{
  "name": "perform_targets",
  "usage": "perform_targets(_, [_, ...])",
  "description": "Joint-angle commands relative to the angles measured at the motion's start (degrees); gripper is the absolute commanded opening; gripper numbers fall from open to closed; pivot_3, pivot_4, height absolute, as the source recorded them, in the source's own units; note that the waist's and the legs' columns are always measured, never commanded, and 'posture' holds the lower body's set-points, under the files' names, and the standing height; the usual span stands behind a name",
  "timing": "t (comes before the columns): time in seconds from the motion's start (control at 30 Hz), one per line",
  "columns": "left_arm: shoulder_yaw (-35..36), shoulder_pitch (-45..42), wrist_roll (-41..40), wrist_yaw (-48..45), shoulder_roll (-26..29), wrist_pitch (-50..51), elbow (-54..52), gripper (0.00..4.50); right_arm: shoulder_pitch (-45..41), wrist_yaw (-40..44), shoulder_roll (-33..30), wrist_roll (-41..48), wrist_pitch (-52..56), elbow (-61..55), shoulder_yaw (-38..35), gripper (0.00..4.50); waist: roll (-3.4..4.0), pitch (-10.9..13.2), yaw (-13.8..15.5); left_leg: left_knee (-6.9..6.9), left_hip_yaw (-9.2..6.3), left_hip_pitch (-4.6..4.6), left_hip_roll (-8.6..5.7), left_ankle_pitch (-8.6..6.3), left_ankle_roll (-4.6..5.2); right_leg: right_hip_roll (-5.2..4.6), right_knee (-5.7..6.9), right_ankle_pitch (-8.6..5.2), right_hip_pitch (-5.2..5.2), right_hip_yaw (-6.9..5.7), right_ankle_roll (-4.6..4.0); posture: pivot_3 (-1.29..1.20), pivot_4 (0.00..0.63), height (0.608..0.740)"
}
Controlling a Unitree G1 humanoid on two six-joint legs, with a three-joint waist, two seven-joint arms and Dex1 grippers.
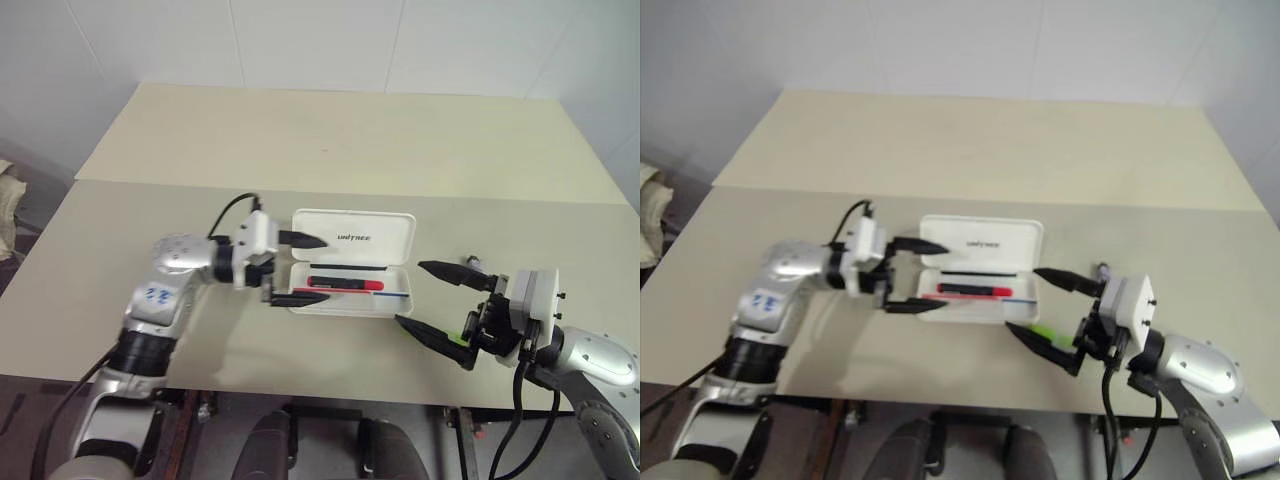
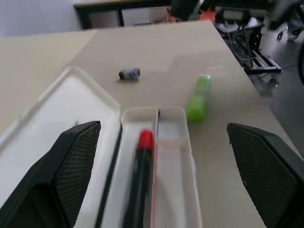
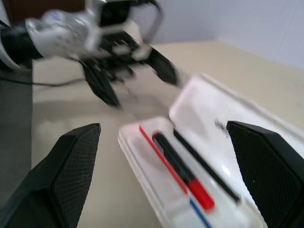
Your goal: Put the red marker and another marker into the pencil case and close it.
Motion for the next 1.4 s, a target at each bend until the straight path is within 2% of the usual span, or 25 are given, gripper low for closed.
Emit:
perform_targets(0.03, [4.04, 1.9, -2.67, -1.92, 3.13, -1.6, -0.59, 4.46, 0.92, -2.65, -0.32, 0.99, 2.19, -2.5, -2.23, 4.5, 0.0, 0.0, 0.04, -0.01, 0.01, -0.01, 0.0, 0.0, 0.0, -0.02, 0.0, -0.01, -0.02, 0.01, -0.02, 0.0, 0.15, 0.74])
perform_targets(0.23, [8.68, 9.31, -7.55, -7.89, 9.15, -1.26, -3.08, 4.46, 9.91, -2.39, -0.88, -4.44, 2.38, -1.72, -1.27, 4.5, -0.03, -0.02, 0.2, -0.27, 0.15, -0.01, 0.0, -0.02, -0.02, -0.09, -0.29, -0.1, -0.03, 0.1, -0.29, 0.0, 0.15, 0.74])
perform_targets(0.4, [8.77, 11.37, -10.07, -10.71, 11.3, 0.23, -5.07, 4.46, 13.27, 3.35, -1.51, -5.43, -2.24, 4.21, -3.86, 4.5, -0.03, -0.02, 0.13, -0.34, 0.27, -0.05, 0.01, -0.06, 0.01, -0.09, -0.36, -0.12, -0.1, 0.18, -0.33, 0.0, 0.15, 0.74])
perform_targets(0.73, [8.41, 10.33, -10.02, -11.93, 11.8, -0.66, -3.24, 4.46, 2.37, 17.28, -7.33, -7.29, -10.43, 24.38, -5.18, 4.5, 0.0, -0.06, -1.18, -0.31, 1.89, -0.39, 1.48, -0.05, -0.04, 0.64, -1.29, 0.33, -0.14, 0.17, -0.52, 0.0, 0.15, 0.74])
perform_targets(0.93, [9.52, 10.24, -10.3, -12.26, 13.48, -0.13, -3.5, 4.46, -4.08, 24.37, -7.55, -9.39, -13.56, 34.52, -1.64, 4.5, -0.01, -0.06, -1.26, -0.14, 2.17, -0.35, 1.71, -0.16, -0.23, 0.72, -0.6, 0.33, -0.5, 0.21, -0.52, 0.0, 0.15, 0.74])
perform_targets(1.03, [10.1, 10.42, -10.53, -12.38, 14.56, 0.17, -3.67, 4.46, -4.92, 26.24, -6.92, -9.87, -13.99, 36.23, -0.02, 4.5, -0.01, -0.06, -1.3, -0.02, 2.34, -0.32, 1.83, -0.16, -0.31, 0.78, -0.22, 0.4, -0.67, 0.17, -0.33, 0.0, 0.15, 0.74])
perform_targets(1.13, [10.71, 11.18, -10.89, -12.17, 15.42, 0.49, -4.41, 4.46, -4.75, 26.61, -5.97, -10.05, -14.36, 36.93, 0.81, 4.5, -0.01, -0.06, -1.39, 0.04, 2.35, -0.24, 1.88, -0.15, -0.38, 0.8, -0.14, 0.27, -0.64, 0.18, -0.57, 0.0, 0.15, 0.74])
perform_targets(1.23, [11.36, 11.93, -11.02, -11.76, 15.79, 0.9, -5.29, 4.46, -3.77, 26.64, -4.64, -10.46, -14.78, 37.07, 1.51, 4.5, -0.01, -0.06, -1.46, 0.04, 2.38, -0.04, 1.88, -0.16, -0.38, 0.76, -0.23, 0.17, -0.46, 0.33, -0.9, 0.0, 0.15, 0.74])
perform_targets(1.4, [11.53, 11.89, -11.15, -11.3, 16.0, 1.24, -5.87, 4.46, -3.08, 27.65, -3.42, -11.7, -16.48, 40.19, 3.07, 4.5, -0.01, -0.06, -1.48, -0.1, 2.62, 0.01, 1.94, -0.18, -0.37, 0.77, -0.47, 0.32, -0.42, 0.57, -0.9, 0.0, 0.15, 0.74])
